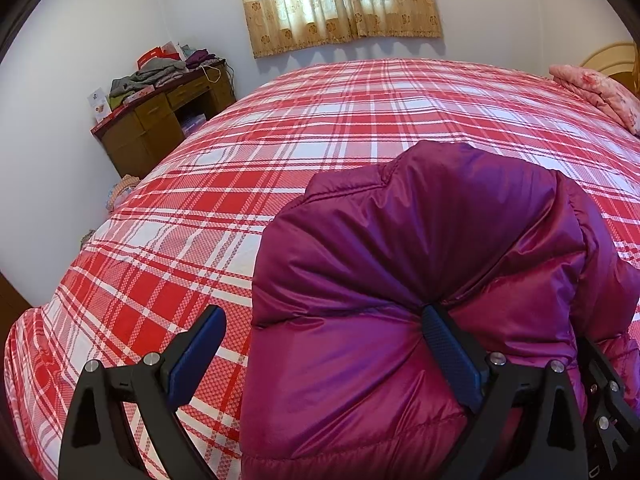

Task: Fold large clothes

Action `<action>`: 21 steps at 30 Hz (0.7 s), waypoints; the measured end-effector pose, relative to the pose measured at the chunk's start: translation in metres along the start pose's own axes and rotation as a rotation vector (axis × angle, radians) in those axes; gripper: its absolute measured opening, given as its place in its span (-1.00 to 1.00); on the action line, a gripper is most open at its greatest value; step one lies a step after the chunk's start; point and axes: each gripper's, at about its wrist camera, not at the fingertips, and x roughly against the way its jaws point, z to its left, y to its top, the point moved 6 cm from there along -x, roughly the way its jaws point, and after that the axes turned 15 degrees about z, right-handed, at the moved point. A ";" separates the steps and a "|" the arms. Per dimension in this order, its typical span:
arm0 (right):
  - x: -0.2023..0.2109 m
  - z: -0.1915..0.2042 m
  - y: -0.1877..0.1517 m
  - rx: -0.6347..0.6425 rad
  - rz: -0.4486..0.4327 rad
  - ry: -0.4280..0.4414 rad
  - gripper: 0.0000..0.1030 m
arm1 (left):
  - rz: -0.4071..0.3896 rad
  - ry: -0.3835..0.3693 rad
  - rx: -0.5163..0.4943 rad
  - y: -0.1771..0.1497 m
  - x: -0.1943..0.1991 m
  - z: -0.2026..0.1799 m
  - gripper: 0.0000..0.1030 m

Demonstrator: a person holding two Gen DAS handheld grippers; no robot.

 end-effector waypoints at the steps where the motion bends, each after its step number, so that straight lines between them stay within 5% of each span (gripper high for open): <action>1: 0.000 0.000 0.000 0.001 0.000 -0.002 -0.06 | 0.001 0.000 0.000 0.000 0.000 0.000 0.92; 21: -0.001 0.003 0.000 0.004 0.006 -0.014 -0.04 | 0.009 -0.010 -0.002 -0.001 -0.003 0.000 0.92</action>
